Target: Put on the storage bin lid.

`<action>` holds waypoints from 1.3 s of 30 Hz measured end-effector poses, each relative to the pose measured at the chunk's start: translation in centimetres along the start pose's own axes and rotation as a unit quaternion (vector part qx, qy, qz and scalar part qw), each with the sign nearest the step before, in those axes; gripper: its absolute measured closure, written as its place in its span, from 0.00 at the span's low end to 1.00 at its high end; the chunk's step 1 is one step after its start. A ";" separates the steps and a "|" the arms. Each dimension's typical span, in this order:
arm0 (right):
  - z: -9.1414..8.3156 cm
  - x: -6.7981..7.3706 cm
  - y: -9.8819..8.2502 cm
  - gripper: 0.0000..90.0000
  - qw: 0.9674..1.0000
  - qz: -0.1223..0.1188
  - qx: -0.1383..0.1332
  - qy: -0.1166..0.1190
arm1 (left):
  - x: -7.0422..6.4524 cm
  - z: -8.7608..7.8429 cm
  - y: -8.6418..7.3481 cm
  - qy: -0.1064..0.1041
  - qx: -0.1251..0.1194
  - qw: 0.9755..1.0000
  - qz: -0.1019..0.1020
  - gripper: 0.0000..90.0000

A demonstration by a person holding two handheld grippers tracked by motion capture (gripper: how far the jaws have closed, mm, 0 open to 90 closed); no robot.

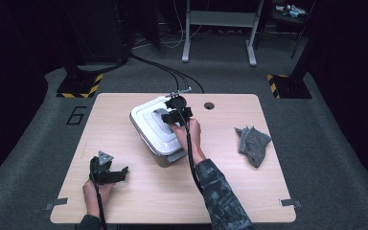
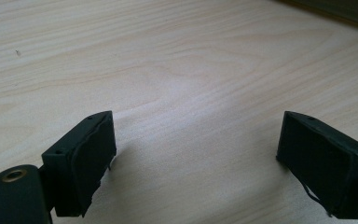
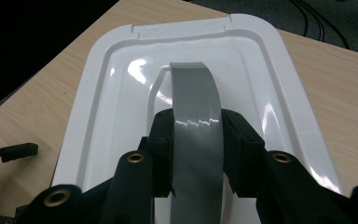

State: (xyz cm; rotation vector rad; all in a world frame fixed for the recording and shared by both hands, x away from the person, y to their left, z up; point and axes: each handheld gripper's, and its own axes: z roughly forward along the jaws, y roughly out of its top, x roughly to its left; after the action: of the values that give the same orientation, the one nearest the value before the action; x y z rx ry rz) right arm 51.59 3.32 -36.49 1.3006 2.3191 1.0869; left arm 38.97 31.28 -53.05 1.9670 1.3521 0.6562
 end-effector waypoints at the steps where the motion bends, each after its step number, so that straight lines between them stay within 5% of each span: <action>1: 0.0 0.0 0.0 0.74 1.000 0.002 0.000 0.001 | 0.0 0.0 0.0 0.000 0.000 1.000 0.000 0.12; 16: 0.7 1.3 -0.4 0.71 1.000 -0.004 0.007 0.003 | -0.1 0.0 0.0 -0.001 -0.001 1.000 -0.001 0.12; 26: 0.4 0.4 -0.8 0.57 1.000 -0.002 0.001 0.012 | 0.0 0.0 0.0 0.000 -0.001 1.000 0.000 0.12; 39: -2.8 -1.2 -0.9 0.28 0.999 -0.016 -0.028 0.021 | -0.1 0.0 0.0 0.001 -0.002 1.000 -0.001 0.12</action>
State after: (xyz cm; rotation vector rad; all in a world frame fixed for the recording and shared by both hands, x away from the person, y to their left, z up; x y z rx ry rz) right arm 50.13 0.72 -35.40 1.2277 2.3125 1.1710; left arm 38.95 31.22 -53.07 1.9630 1.3528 0.6597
